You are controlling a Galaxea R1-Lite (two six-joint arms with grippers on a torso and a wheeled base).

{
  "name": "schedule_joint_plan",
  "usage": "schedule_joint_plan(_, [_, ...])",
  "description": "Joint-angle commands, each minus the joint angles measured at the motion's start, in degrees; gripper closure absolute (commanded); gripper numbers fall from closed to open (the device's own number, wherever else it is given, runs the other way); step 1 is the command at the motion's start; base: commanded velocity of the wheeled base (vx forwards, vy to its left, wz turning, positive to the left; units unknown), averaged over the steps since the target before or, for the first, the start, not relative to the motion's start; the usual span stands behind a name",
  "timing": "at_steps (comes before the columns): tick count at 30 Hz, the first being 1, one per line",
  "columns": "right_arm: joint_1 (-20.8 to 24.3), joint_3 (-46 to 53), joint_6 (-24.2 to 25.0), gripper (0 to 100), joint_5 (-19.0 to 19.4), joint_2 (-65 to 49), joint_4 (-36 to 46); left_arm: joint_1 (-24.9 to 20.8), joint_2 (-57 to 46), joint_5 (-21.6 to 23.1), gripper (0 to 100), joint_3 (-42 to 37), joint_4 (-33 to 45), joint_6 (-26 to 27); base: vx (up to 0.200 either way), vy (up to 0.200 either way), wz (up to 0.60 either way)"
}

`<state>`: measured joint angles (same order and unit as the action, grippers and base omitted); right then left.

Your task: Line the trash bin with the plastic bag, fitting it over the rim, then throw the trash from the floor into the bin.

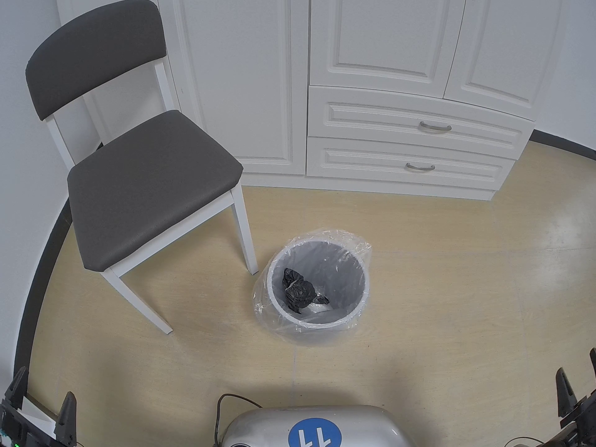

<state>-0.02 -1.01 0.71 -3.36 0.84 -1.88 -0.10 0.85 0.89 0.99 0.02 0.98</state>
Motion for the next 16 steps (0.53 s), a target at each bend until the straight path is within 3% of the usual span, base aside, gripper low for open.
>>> schedule_joint_plan(1, [-0.1, 1.0, -1.1, 0, 2.7, -0.8, 1.7, 0.0, -0.9, -0.3, 0, -1.0, 0.0, 0.3, 0.0, 0.0, 0.0])
schedule_joint_plan(16, [0.1, 1.0, -0.3, 0, 2.7, -0.8, 1.6, 0.0, -0.9, -0.5, 0, -1.0, 0.0, -0.8, 0.0, 0.0, 0.0])
